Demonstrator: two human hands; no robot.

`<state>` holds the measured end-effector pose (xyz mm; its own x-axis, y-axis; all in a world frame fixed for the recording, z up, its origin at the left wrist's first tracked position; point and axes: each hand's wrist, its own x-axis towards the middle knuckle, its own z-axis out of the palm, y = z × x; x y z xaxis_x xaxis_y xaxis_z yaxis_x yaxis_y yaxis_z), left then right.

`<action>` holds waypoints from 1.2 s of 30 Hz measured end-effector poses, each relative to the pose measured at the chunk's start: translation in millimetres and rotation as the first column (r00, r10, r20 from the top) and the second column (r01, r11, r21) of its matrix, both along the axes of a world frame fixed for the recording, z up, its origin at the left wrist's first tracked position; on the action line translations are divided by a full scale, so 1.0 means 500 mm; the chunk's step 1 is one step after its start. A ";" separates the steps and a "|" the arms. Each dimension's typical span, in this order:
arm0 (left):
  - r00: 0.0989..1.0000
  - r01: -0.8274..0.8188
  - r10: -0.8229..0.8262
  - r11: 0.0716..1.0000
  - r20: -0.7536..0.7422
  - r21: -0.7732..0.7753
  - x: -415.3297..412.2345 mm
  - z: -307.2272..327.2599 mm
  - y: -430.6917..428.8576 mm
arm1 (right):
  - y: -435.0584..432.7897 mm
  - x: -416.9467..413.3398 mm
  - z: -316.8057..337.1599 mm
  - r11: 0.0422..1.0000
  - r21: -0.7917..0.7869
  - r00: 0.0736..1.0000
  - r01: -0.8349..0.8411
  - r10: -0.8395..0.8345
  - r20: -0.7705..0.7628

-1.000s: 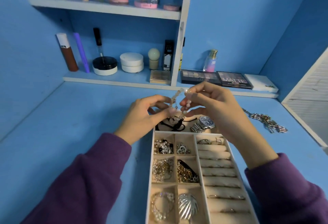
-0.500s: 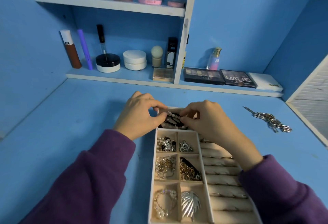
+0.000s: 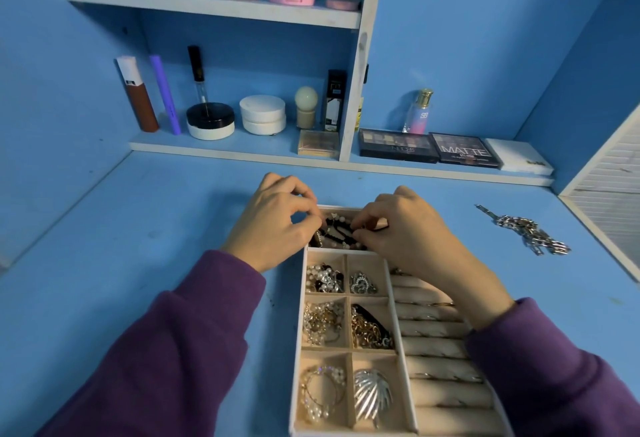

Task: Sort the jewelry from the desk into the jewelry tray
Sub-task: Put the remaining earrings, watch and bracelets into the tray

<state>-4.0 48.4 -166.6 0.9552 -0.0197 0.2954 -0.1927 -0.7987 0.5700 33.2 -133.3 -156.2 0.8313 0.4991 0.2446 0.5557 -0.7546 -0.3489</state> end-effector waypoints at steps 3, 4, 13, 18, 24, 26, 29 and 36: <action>1.000 0.017 -0.017 0.999 -0.004 -0.051 -0.002 0.008 -0.010 | -0.010 0.003 0.012 0.996 0.088 0.999 -0.004 0.008 -0.041; 1.000 0.023 -0.023 0.998 0.006 -0.066 -0.002 0.011 -0.014 | -0.017 0.006 0.018 0.992 0.127 0.998 0.007 0.000 -0.057; 0.989 0.144 -0.144 0.990 0.028 -0.004 -0.002 0.046 -0.083 | -0.210 0.064 0.013 0.865 -0.057 0.867 0.499 -0.498 0.030; 0.987 0.161 -0.160 0.987 0.032 -0.020 0.005 0.043 -0.118 | -0.290 0.078 -0.007 0.740 -0.272 0.766 0.615 -0.643 -0.016; 0.988 0.146 -0.141 0.985 0.056 -0.095 0.014 0.044 -0.123 | -0.298 0.092 -0.019 0.801 -0.035 0.797 0.598 -0.599 -0.076; 0.990 0.135 -0.127 0.982 0.067 -0.134 0.015 0.046 -0.117 | -0.291 0.092 -0.008 0.816 0.074 0.819 0.573 -0.566 -0.095; 0.991 0.128 -0.118 0.975 0.065 -0.182 0.014 0.058 -0.110 | -0.274 0.091 0.034 0.795 0.338 0.863 0.503 -0.481 -0.153; 0.969 0.246 -0.232 0.914 0.082 -0.321 0.029 0.134 -0.136 | -0.191 0.053 0.199 0.572 0.775 0.962 0.269 -0.202 -0.185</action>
